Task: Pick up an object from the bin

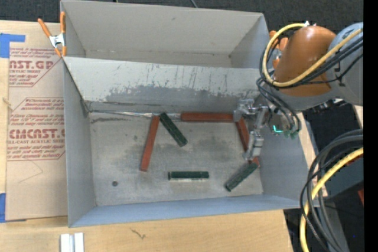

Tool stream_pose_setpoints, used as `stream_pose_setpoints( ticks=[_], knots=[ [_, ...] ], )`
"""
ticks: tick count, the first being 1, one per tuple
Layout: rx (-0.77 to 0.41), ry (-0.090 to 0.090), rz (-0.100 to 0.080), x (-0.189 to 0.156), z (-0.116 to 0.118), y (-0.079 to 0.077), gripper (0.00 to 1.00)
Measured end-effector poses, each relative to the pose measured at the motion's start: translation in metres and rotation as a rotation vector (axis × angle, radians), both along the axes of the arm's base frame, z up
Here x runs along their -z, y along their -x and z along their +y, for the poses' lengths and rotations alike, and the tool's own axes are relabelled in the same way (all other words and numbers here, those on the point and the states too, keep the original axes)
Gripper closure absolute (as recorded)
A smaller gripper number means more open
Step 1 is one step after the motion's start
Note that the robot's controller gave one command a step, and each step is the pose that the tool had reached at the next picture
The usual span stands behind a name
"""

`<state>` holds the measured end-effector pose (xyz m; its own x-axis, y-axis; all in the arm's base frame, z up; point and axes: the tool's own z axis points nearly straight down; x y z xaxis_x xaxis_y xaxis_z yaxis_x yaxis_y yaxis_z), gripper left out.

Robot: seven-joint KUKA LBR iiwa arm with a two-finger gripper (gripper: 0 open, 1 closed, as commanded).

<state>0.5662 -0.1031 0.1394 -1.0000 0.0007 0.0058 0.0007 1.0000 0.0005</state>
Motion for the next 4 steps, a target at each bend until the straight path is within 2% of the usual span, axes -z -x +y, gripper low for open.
stream_pose_setpoints(
  ticks=[1, 2, 3, 4],
  knots=[
    [-0.001, 0.001, -0.007, -0.004, 0.000, -0.002, 0.00],
    [0.035, 0.001, -0.013, 0.041, -0.017, 0.027, 0.00],
    [0.015, 0.001, -0.007, 0.064, -0.024, 0.055, 0.00],
    [-0.082, 0.000, -0.005, 0.070, -0.009, 0.077, 1.00]
  ],
)
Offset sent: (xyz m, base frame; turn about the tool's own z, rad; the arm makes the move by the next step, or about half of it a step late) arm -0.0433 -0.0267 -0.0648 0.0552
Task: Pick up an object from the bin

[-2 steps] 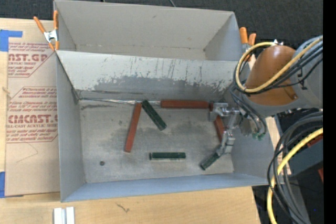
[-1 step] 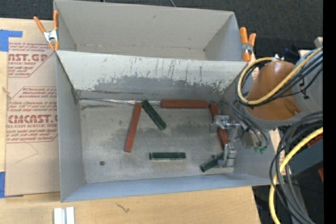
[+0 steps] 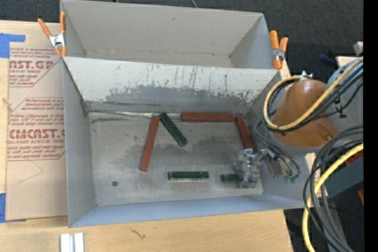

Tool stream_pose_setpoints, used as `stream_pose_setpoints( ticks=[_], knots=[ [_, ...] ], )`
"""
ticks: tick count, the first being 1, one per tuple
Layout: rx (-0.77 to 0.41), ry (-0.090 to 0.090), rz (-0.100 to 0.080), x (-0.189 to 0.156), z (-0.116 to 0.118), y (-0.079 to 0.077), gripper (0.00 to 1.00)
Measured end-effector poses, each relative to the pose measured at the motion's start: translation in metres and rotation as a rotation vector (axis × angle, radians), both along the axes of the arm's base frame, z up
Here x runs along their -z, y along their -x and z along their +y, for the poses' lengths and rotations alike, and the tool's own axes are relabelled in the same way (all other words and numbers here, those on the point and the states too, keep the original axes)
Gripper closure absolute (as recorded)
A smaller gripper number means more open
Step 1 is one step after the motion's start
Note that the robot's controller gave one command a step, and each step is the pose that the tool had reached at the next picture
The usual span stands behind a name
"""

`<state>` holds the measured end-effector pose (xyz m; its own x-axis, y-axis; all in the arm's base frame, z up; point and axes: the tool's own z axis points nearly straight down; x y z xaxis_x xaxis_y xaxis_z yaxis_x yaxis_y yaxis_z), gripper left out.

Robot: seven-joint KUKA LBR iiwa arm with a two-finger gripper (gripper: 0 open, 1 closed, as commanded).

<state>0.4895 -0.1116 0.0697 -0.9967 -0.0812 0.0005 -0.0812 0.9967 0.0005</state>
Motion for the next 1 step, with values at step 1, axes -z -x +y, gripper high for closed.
stream_pose_setpoints(
  ticks=[1],
  knots=[
    [0.000, 0.000, 0.000, 0.0000, 0.0000, 0.0000, 1.00]
  ],
)
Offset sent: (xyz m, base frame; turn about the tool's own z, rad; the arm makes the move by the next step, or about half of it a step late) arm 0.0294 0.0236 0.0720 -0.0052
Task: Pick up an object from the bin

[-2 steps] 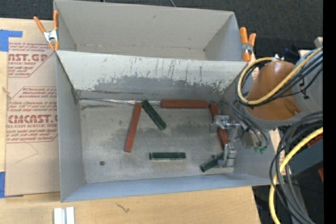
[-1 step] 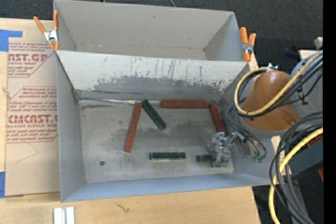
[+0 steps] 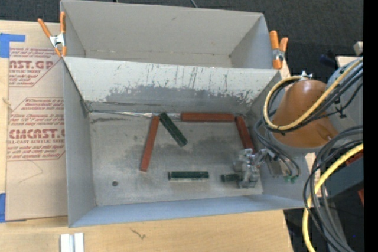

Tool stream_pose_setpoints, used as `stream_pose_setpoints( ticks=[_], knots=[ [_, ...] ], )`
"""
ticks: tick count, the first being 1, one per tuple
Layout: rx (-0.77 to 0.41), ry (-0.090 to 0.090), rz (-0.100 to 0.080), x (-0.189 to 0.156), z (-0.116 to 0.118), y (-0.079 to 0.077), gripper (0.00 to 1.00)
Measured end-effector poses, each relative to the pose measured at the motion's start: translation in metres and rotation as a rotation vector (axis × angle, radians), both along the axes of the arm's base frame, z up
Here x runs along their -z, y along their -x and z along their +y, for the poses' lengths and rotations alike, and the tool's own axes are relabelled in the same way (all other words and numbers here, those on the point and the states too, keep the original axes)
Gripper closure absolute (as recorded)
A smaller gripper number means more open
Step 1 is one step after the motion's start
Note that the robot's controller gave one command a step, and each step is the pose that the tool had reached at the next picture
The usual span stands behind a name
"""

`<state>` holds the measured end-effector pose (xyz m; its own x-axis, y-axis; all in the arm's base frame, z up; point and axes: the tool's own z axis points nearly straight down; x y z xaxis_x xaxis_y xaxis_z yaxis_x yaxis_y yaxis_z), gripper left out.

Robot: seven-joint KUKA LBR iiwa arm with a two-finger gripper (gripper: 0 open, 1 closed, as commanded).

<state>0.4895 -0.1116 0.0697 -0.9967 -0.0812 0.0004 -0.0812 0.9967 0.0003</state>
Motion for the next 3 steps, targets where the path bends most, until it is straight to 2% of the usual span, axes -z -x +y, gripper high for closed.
stream_pose_setpoints(
  ticks=[1, 2, 3],
  knots=[
    [-0.003, 0.000, 0.005, -0.053, 0.018, -0.021, 1.00],
    [-0.009, -0.002, 0.003, -0.113, 0.015, -0.013, 1.00],
    [0.001, 0.001, -0.003, -0.196, 0.014, -0.017, 1.00]
  ],
)
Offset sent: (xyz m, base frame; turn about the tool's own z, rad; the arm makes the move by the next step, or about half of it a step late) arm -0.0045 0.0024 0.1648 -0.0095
